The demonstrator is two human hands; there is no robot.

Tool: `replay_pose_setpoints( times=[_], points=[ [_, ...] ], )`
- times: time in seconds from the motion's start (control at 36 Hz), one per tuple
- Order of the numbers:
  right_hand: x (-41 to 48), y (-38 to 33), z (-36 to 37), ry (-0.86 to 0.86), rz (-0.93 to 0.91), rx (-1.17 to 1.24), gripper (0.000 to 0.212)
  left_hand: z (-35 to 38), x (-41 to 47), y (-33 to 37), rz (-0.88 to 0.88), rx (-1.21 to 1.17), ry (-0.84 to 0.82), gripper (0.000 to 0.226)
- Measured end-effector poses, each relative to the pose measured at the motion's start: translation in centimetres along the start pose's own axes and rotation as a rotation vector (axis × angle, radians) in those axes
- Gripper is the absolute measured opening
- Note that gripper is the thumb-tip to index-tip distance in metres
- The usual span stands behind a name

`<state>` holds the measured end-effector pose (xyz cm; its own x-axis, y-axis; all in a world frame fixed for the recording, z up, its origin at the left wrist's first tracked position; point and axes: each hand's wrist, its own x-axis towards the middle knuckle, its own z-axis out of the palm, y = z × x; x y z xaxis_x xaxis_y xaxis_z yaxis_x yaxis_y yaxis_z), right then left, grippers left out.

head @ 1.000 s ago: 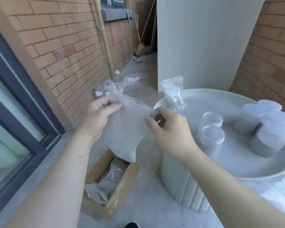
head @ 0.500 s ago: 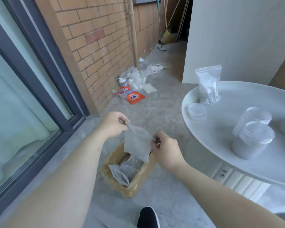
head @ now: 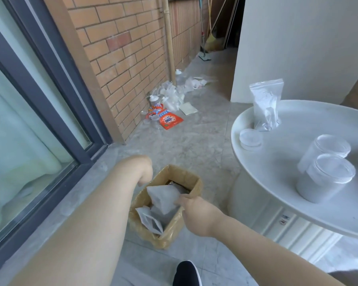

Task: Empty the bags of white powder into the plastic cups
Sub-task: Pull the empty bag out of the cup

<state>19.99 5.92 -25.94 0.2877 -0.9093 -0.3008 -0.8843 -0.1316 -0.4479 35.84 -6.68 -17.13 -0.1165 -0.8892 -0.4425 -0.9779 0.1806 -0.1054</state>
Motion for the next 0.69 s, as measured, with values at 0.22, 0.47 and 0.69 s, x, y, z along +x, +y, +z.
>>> replay_pose_setpoints(
  times=[0.22, 0.47, 0.69],
  points=[
    [-3.9, -1.9, -3.8, 0.602, 0.037, 0.215, 0.029, -3.4, 0.0, 4.8, 0.031, -0.084, 0.192, 0.025],
    [-11.8, 1.2, -11.9, 1.181, 0.05, 0.523, 0.016, -6.5, -1.8, 16.1, 0.371, -0.427, 0.475, 0.014],
    [-19.1, 8.7, -14.3, 1.431, 0.27, 0.624, 0.019, -6.3, -2.8, 26.0, 0.493, -0.313, 0.437, 0.039]
  ],
)
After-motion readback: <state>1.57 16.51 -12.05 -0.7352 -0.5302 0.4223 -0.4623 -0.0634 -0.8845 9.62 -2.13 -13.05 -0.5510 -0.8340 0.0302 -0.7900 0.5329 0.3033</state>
